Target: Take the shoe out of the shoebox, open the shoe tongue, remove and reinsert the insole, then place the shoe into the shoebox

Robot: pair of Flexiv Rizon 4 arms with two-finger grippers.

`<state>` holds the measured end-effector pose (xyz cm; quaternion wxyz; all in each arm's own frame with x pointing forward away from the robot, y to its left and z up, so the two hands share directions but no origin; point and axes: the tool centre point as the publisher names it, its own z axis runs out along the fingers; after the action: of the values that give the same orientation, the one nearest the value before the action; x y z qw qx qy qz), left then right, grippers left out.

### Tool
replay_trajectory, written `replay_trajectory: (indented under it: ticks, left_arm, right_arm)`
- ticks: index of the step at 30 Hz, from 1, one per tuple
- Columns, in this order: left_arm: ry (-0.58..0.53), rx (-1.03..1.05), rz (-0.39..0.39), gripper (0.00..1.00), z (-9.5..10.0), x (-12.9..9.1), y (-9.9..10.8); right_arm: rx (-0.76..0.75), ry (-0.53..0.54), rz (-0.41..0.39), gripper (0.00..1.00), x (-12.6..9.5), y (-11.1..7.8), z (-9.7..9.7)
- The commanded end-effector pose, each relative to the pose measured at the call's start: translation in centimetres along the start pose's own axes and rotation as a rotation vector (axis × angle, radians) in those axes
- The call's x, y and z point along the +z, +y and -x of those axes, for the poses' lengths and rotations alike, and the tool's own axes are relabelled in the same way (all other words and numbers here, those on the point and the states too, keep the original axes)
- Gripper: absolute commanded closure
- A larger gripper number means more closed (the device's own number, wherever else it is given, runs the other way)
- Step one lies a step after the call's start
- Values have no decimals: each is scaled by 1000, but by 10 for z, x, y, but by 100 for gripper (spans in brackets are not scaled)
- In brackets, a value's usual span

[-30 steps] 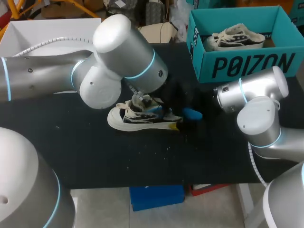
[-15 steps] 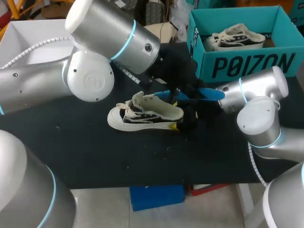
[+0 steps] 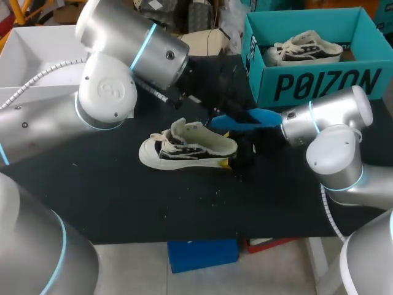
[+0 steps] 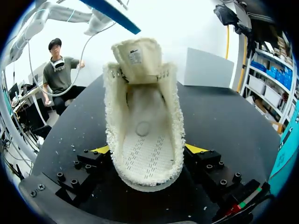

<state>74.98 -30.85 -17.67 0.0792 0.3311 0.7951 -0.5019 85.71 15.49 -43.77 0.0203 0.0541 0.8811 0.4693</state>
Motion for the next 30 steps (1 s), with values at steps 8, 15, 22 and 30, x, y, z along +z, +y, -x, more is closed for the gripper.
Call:
replay_trajectory:
  ticks: [8,15,22,30]
  left_arm:
    - [-163,-243,-196,100,-13,-26,-44]
    - [-190,-349,-322,100,-17,-32,-87]
    - [-190,-441,-467,100,-14,-38,-121]
    - [-223,-556,-604,100,-9,-52,-159]
  right_arm:
    - [1,0,-3,100,3,-1,1]
    - [1,0,-3,100,3,-1,1]
    - [1,0,-3,100,3,-1,1]
    - [1,0,-3,100,3,-1,1]
